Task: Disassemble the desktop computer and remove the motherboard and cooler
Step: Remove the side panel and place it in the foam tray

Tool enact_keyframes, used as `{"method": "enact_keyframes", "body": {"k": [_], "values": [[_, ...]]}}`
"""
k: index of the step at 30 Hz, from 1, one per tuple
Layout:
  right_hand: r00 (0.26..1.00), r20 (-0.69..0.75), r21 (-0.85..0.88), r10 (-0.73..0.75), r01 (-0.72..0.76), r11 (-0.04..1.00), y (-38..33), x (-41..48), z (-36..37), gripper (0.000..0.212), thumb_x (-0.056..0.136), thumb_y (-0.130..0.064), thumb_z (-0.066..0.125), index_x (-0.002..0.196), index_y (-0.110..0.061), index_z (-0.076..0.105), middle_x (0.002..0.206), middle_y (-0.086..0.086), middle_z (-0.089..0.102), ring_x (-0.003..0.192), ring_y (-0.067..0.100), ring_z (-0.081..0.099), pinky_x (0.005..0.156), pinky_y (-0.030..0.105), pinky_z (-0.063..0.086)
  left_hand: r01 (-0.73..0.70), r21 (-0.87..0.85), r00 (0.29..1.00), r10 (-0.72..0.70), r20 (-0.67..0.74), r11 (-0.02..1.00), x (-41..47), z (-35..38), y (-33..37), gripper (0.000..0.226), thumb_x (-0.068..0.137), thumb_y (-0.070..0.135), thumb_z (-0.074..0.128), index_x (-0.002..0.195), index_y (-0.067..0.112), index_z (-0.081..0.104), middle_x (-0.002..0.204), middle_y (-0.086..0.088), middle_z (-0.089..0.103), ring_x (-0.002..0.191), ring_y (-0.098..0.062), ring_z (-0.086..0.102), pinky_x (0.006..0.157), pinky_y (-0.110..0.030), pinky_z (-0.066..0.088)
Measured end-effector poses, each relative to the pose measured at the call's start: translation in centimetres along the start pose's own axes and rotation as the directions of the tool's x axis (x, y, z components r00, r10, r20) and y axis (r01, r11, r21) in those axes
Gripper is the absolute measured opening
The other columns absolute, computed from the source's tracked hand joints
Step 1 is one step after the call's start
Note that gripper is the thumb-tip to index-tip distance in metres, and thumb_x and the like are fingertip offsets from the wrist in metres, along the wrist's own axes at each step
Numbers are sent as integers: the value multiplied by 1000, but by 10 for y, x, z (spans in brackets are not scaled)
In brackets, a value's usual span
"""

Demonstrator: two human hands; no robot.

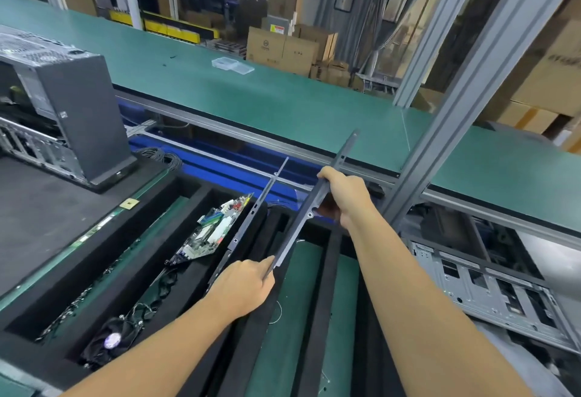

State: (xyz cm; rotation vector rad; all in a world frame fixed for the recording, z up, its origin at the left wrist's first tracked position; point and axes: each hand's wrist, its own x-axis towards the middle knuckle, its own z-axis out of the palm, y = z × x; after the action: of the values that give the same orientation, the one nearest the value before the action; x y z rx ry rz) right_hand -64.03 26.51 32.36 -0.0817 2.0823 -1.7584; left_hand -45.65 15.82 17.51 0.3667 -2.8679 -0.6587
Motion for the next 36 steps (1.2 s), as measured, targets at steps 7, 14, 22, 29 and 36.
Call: {"method": "enact_keyframes", "body": {"k": [7, 14, 22, 29, 36], "values": [[999, 11, -6, 41, -41, 999, 19, 7, 25, 21, 85, -24, 68, 81, -6, 57, 51, 1, 55, 42, 16, 59, 46, 30, 54, 31, -27, 996, -29, 81, 999, -3, 7, -19, 35, 100, 33, 35, 66, 28, 28, 57, 5, 42, 58, -24, 50, 58, -38, 48], [996, 25, -148, -81, 84, 985, 31, 6, 61, 34, 89, -35, 63, 65, -14, 49, 44, -9, 45, 40, 8, 51, 39, 18, 45, 222, -234, 974, -207, 86, 947, -2, 24, -22, 42, 101, 29, 42, 60, 24, 35, 53, 4, 43, 45, -12, 42, 49, -32, 39], [996, 21, -286, -91, 94, 954, 35, 7, 84, 36, 92, -34, 54, 64, -13, 47, 54, 1, 49, 45, 20, 61, 61, 51, 62, 215, -239, 975, -195, 105, 947, -14, 29, -44, 47, 99, 31, 44, 54, 23, 36, 46, 3, 45, 41, -8, 46, 43, -19, 35], [996, 76, -178, -44, 57, 982, 63, 9, 91, 21, 97, -14, 51, 76, -12, 55, 78, 9, 42, 69, 24, 45, 57, 33, 60, 265, -219, 957, -229, 177, 939, -14, 36, -52, 41, 102, 27, 44, 62, 28, 38, 61, 9, 46, 53, -9, 49, 53, -20, 37], [946, 317, -106, -63, 101, 989, 80, -11, 108, 46, 98, -6, 43, 136, -27, 59, 118, -9, 60, 107, 19, 62, 89, 36, 56, 498, -370, 859, -505, 86, 784, -2, 16, -60, 38, 100, 24, 53, 69, 1, 52, 78, -20, 65, 74, -38, 64, 62, -35, 45]]}}
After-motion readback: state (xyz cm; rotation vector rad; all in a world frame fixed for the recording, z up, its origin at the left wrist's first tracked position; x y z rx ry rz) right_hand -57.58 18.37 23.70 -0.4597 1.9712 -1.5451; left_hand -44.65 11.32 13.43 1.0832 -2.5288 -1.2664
